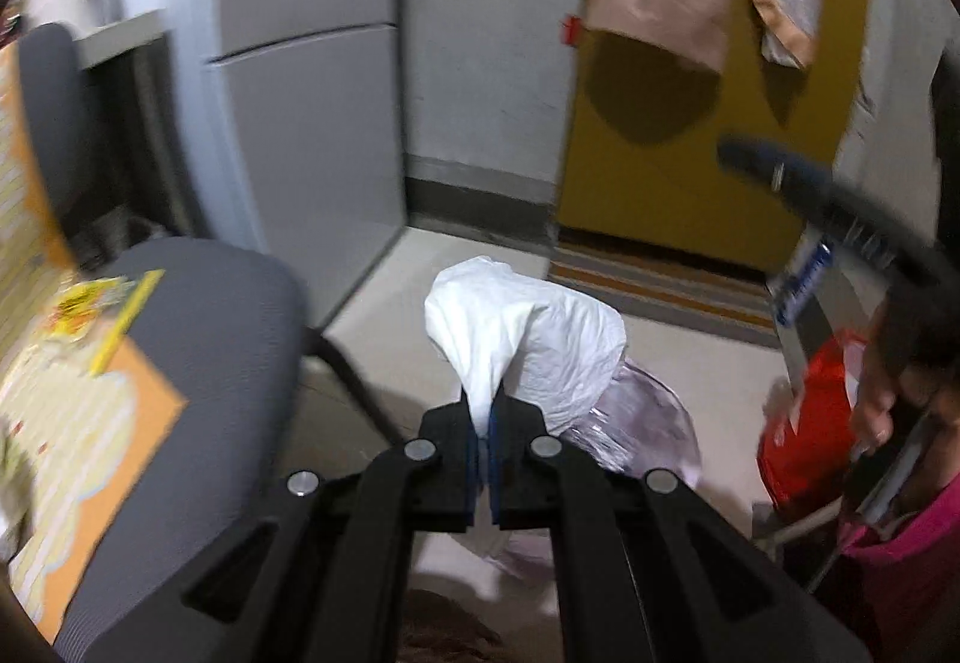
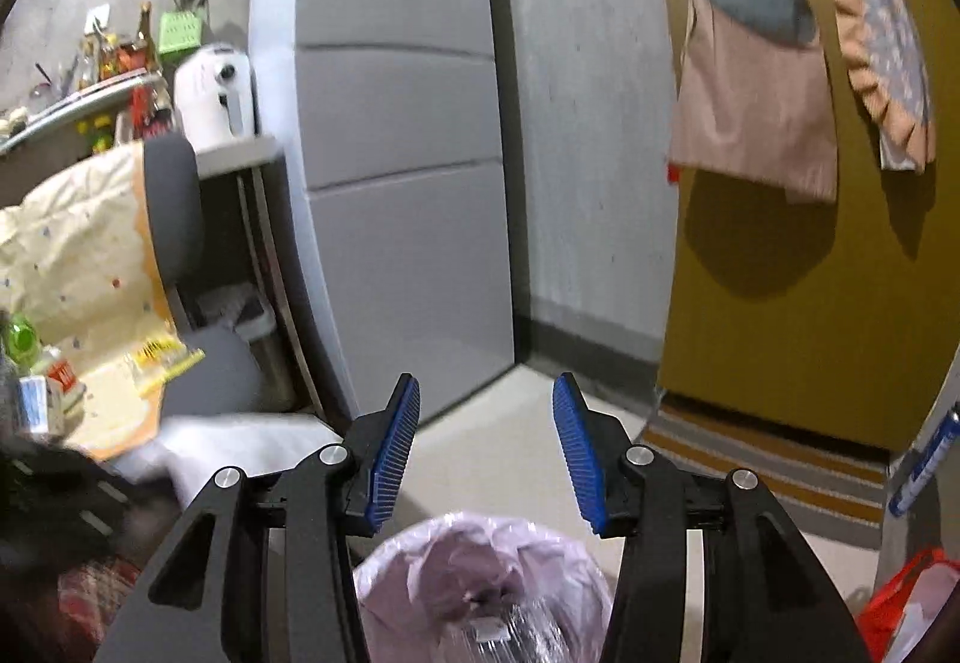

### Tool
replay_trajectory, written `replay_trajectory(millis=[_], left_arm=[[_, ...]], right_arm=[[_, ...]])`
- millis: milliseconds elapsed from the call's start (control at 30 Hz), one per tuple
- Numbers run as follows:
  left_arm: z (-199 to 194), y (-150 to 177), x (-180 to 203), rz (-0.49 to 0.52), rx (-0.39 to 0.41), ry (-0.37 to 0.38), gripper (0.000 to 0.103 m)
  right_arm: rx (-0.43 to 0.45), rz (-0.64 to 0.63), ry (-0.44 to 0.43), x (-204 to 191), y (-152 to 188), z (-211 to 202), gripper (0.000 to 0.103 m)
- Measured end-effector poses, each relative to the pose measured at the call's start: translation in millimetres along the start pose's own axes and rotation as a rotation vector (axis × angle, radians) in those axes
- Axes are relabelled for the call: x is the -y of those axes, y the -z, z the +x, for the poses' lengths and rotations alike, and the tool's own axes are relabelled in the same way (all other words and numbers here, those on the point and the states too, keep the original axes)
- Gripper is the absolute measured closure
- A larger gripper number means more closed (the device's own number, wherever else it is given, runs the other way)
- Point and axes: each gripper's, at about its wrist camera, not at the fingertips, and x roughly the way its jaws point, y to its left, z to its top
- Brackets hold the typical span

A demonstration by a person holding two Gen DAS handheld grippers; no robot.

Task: Collect trash
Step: 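Open the left gripper to drop the white tissue into the bin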

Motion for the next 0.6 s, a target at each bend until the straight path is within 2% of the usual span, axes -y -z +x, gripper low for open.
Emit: replay_trajectory(millis=[167, 200, 267, 300, 333, 500, 600], left_arm=[[39, -5, 21, 0.043, -0.098, 0.125, 0.102], [50, -5, 25, 0.051, -0.139, 0.144, 0.096], [67, -4, 29, 0.060, -0.202, 0.152, 0.078], [72, -3, 30, 0.062, -0.218, 0.152, 0.063], [77, -1, 32, 0.064, -0.236, 0.155, 0.054], [76, 0, 26, 0.052, -0.235, 0.141, 0.053], [58, -3, 13, 0.031, -0.183, 0.108, 0.053]], right_arm=[[0.054, 0.022, 0.001, 12, -12, -16, 0.055], [0.059, 0.025, 0.003, 14, -12, -18, 0.055], [0.064, 0.026, 0.003, 14, -14, -21, 0.055], [0.065, 0.026, 0.002, 15, -14, -22, 0.055], [0.065, 0.026, 0.002, 15, -14, -22, 0.055], [0.050, 0.038, -0.009, 13, -15, -19, 0.055], [0.057, 0.036, -0.025, 7, -19, -23, 0.055]])
